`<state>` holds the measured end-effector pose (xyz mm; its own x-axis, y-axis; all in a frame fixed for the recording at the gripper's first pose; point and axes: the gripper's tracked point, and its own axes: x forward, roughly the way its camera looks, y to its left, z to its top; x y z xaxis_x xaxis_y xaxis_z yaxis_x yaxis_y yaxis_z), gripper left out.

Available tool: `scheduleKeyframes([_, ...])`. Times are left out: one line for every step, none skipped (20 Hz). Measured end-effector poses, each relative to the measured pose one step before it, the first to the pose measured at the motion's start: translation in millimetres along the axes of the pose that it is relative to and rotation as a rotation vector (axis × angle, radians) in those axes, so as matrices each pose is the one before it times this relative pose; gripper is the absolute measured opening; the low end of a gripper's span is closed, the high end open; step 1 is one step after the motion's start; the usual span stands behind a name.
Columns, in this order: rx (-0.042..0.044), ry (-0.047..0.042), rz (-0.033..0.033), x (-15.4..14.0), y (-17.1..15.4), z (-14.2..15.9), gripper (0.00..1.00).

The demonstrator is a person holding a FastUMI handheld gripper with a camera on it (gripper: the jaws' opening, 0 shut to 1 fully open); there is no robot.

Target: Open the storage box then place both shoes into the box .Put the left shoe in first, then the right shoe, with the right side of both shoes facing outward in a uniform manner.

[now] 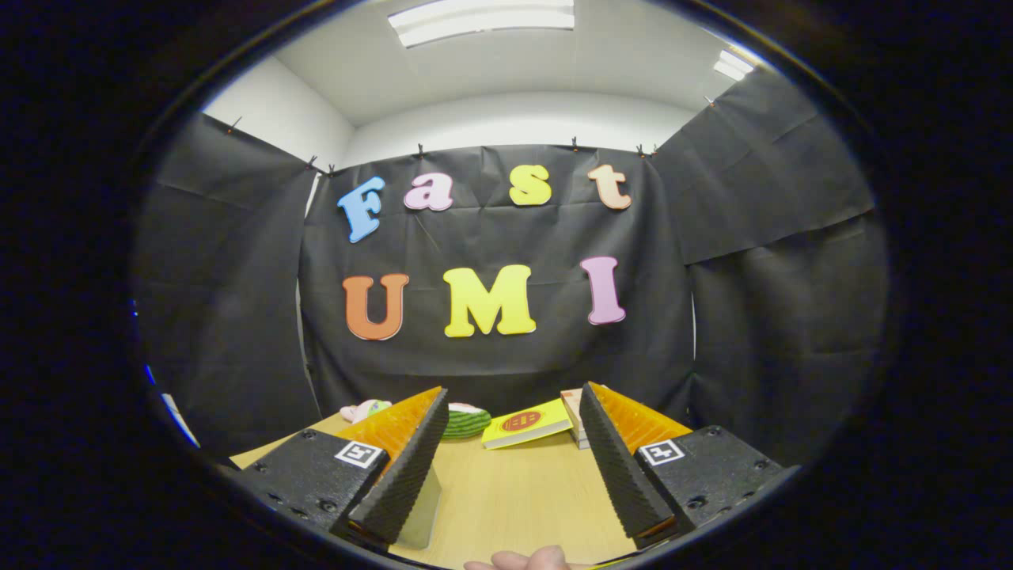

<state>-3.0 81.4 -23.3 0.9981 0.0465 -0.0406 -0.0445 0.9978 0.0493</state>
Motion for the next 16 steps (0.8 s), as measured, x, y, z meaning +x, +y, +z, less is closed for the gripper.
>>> scheduleKeyframes([0.00510, 0.00546, -0.00137, 0.55, -1.64, -0.93, 1.00])
scheduleKeyframes([0.00635, 0.00470, 0.00153, 0.16, 0.75, -1.13, 1.00])
scheduleKeyframes([0.00041, 0.00001, 0.00182, 0.82, 0.58, 0.31, 1.00])
scheduleKeyframes([-0.00598, -0.00666, -0.00525, 0.46, -0.64, 0.00, 1.00])
scheduleKeyframes([-0.01051, -0.00980, -0.01054, -1.31, -2.98, 1.95, 1.00])
scheduleKeyframes([-0.00925, -0.00675, -0.00894, 0.14, -0.96, 0.26, 1.00])
scheduleKeyframes([-0.00369, -0.00243, -0.00114, -0.21, 0.93, -0.24, 1.00])
scheduleKeyframes([0.00407, 0.00468, 0.00285, 0.16, 1.88, -0.71, 1.00])
scheduleKeyframes([0.00615, 0.00568, 0.00794, -0.56, 3.30, -0.69, 1.00])
scheduleKeyframes([0.00341, 0.00082, 0.00224, 0.23, 1.23, 2.03, 1.00])
scheduleKeyframes([-0.00142, -0.00216, -0.00071, 0.55, -0.26, 1.93, 1.00])
scheduleKeyframes([-0.00177, -0.00455, -0.00027, 0.14, 0.71, 2.58, 1.00])
scheduleKeyframes([-0.00363, -0.00050, 0.00262, -0.60, 1.60, 0.35, 1.00])
scheduleKeyframes([-0.00253, 0.00018, 0.00103, -0.57, 1.27, 0.51, 1.00])
scheduleKeyframes([-0.00527, -0.00698, -0.00347, -0.70, 0.07, 1.65, 1.00])
scheduleKeyframes([-0.00363, -0.00438, -0.00222, -0.78, 0.03, 0.82, 1.00])
